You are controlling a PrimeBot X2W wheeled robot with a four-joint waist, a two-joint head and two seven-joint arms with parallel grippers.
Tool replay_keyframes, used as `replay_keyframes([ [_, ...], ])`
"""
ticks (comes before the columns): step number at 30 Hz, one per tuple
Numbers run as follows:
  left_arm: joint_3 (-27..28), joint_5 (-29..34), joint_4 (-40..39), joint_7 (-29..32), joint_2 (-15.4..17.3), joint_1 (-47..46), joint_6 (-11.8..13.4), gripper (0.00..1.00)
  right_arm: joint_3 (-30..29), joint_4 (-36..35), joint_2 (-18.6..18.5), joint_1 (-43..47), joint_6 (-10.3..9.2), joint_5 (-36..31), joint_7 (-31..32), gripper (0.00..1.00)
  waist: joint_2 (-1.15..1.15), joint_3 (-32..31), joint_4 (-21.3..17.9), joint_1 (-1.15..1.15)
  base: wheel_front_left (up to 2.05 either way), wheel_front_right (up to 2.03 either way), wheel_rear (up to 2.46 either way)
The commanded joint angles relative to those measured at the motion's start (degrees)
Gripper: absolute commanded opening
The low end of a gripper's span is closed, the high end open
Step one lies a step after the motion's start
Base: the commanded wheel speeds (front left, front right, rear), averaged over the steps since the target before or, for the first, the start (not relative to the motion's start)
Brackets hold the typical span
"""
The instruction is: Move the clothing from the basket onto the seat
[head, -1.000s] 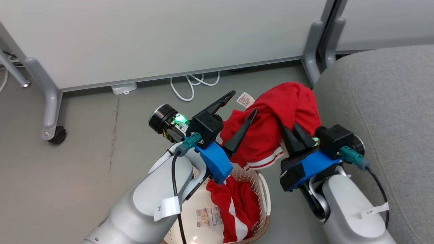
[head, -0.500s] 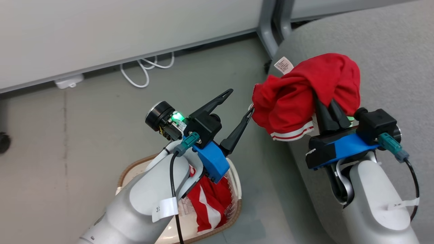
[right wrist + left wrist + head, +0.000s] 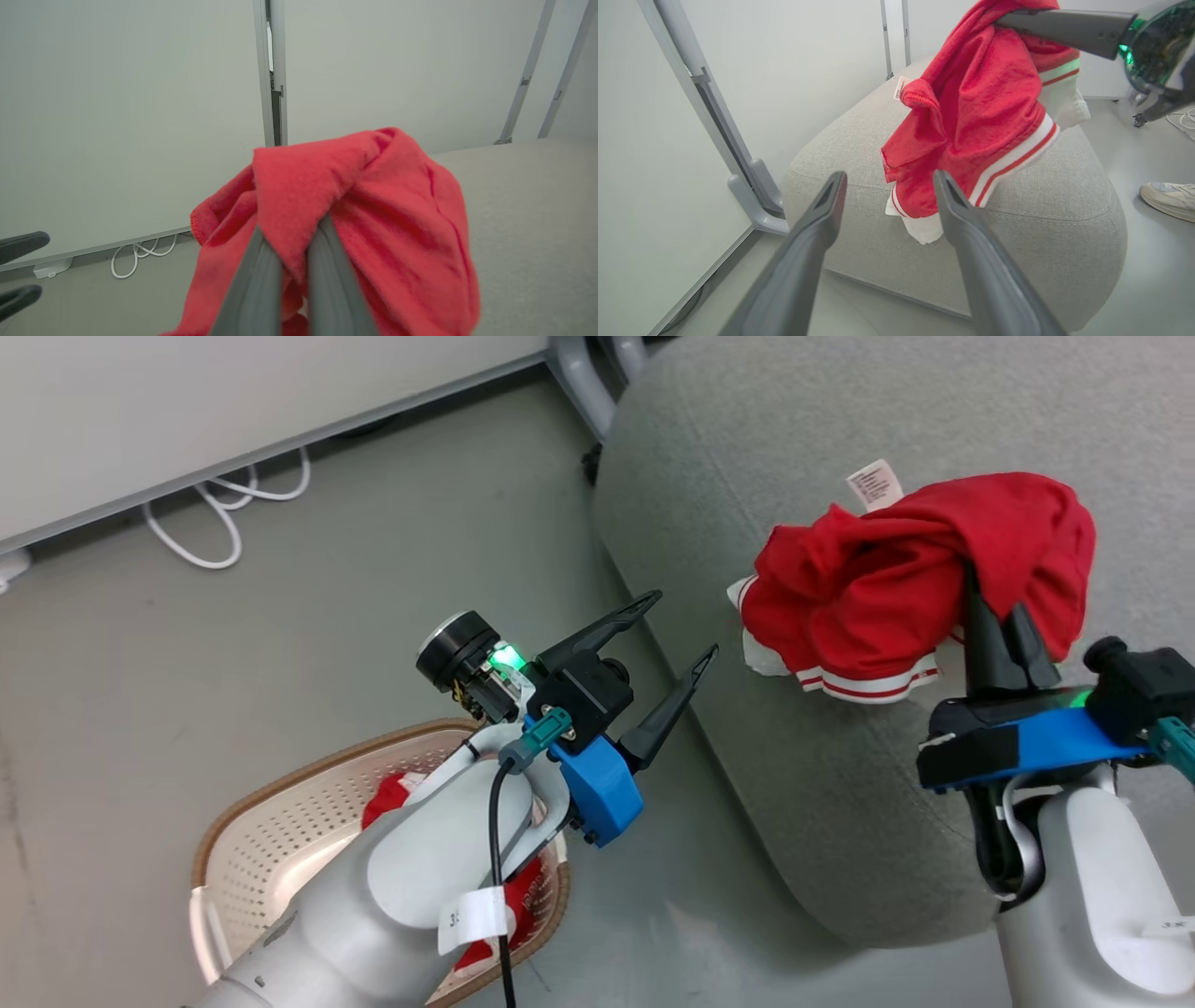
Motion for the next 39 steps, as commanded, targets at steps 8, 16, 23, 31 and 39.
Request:
replay_keyframes([
  [8, -2.31, -0.83, 0.22, -0.28, 0.21, -1.21, -0.06, 1.0, -3.59, -2.15, -0.05, 3.71, 0.03, -0.44, -0.04, 0.0, 0.0, 1.21, -3.31, 0.0, 0.0, 0.0, 0.0],
  [16, -3.04, -1.33, 0.0, -0.28, 0.04, -1.44, -0.07, 1.0, -5.11, -3.49, -0.06, 6.17, 0.03, -0.13, -0.03, 0.0, 0.0, 1.44, -3.46, 0.0, 0.0, 0.0, 0.0],
  [23, -3.14, -1.13, -0.24, -0.28, 0.59, -1.99, -0.07, 1.0, -5.57, -4.14, -0.06, 4.71, 0.03, 0.46, -0.04, 0.0, 0.0, 2.46, -3.23, 0.0, 0.0, 0.0, 0.0],
  [31, -2.91, -0.28, -0.97, -0.22, 1.59, -3.64, 0.12, 1.0, -7.9, -5.39, -0.09, -2.42, 0.02, 0.26, -0.04, 0.0, 0.0, 6.42, -2.96, 0.0, 0.0, 0.0, 0.0],
  [39, -3.1, 1.13, -3.22, 1.37, 3.91, -8.13, 0.21, 1.0, -16.15, -9.34, -0.54, -15.58, 0.03, -3.06, -0.03, 0.0, 0.0, 15.27, -1.43, 0.0, 0.0, 0.0, 0.0],
])
